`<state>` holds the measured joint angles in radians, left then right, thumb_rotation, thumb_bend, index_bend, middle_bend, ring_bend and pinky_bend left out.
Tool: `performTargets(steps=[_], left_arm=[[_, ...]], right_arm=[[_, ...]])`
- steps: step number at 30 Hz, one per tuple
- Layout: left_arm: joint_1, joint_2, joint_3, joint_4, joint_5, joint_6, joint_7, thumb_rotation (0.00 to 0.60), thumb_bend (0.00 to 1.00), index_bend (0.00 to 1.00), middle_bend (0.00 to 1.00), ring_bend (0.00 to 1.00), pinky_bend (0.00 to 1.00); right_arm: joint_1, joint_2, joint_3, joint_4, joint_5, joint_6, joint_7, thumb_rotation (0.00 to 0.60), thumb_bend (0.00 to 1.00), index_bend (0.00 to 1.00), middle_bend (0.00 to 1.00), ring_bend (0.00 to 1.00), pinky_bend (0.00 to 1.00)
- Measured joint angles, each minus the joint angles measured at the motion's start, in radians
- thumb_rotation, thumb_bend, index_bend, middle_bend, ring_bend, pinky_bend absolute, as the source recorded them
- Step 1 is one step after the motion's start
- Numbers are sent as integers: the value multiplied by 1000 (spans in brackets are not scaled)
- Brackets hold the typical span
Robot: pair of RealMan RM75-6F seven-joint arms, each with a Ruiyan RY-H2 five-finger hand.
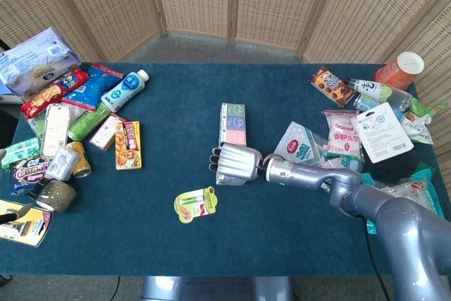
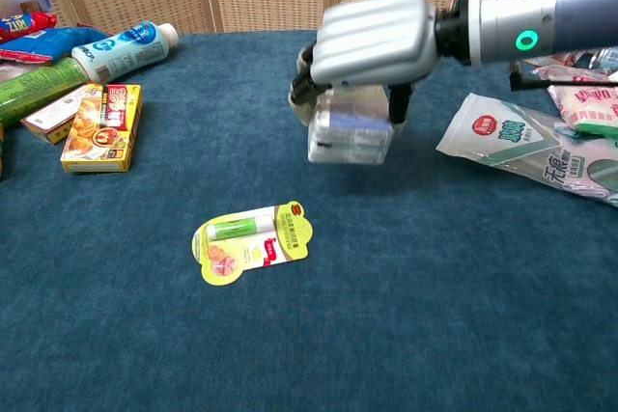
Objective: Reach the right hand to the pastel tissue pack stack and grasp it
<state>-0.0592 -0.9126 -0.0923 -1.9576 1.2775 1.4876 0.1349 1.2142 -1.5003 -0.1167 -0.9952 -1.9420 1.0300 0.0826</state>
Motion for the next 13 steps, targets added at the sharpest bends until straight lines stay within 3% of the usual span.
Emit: performTargets(steps=[13], left_arm=[[9, 13, 5, -13, 28, 12, -22, 600, 0, 0, 0, 0, 0]], right_arm=[[20, 206, 125, -300, 91, -44, -197, 600, 110, 598, 686, 333, 597]])
